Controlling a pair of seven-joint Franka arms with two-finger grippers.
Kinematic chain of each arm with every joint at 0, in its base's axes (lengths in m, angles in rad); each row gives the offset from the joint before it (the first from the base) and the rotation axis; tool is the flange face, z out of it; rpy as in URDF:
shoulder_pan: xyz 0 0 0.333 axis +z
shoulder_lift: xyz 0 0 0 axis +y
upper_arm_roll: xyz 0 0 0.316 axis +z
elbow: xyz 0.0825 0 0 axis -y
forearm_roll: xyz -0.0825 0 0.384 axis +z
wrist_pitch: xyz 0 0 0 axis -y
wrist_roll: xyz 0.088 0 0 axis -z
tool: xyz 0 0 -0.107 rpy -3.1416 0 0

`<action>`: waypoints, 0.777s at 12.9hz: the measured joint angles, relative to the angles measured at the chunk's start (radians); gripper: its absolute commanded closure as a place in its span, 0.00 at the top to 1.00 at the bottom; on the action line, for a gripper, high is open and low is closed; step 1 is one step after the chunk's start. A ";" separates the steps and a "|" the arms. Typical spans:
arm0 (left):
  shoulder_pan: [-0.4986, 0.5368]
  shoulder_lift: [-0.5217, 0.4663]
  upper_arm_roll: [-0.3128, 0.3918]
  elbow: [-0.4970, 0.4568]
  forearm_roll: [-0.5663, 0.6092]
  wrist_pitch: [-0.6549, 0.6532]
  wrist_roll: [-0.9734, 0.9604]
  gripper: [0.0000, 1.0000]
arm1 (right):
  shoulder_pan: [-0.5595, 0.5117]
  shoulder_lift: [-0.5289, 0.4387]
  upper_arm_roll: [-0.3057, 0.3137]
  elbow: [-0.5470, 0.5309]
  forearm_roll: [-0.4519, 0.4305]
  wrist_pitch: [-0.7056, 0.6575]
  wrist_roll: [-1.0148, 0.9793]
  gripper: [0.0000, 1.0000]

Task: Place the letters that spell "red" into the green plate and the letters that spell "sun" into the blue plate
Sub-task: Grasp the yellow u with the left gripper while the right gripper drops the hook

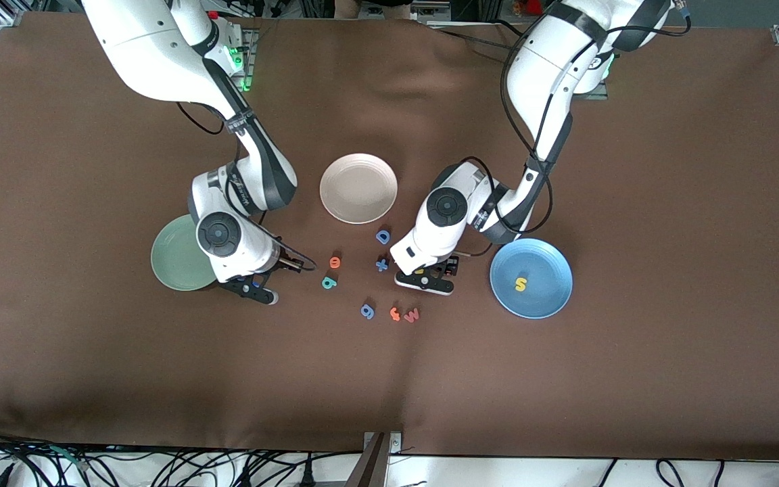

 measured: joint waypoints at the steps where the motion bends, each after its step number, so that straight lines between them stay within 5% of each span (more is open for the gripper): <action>1: 0.000 0.003 0.000 0.001 0.023 0.000 0.000 0.84 | 0.000 -0.031 -0.026 0.000 0.000 -0.054 -0.031 0.00; 5: -0.010 0.014 -0.001 0.006 0.041 0.001 0.000 0.76 | -0.005 -0.100 -0.185 -0.016 -0.001 -0.199 -0.267 0.00; 8: -0.022 0.014 -0.001 0.007 0.043 0.001 0.000 0.49 | -0.015 -0.104 -0.276 -0.069 0.000 -0.190 -0.426 0.00; 10: -0.023 0.011 -0.001 0.011 0.043 0.000 0.000 0.21 | -0.017 -0.103 -0.296 -0.133 0.000 -0.128 -0.466 0.00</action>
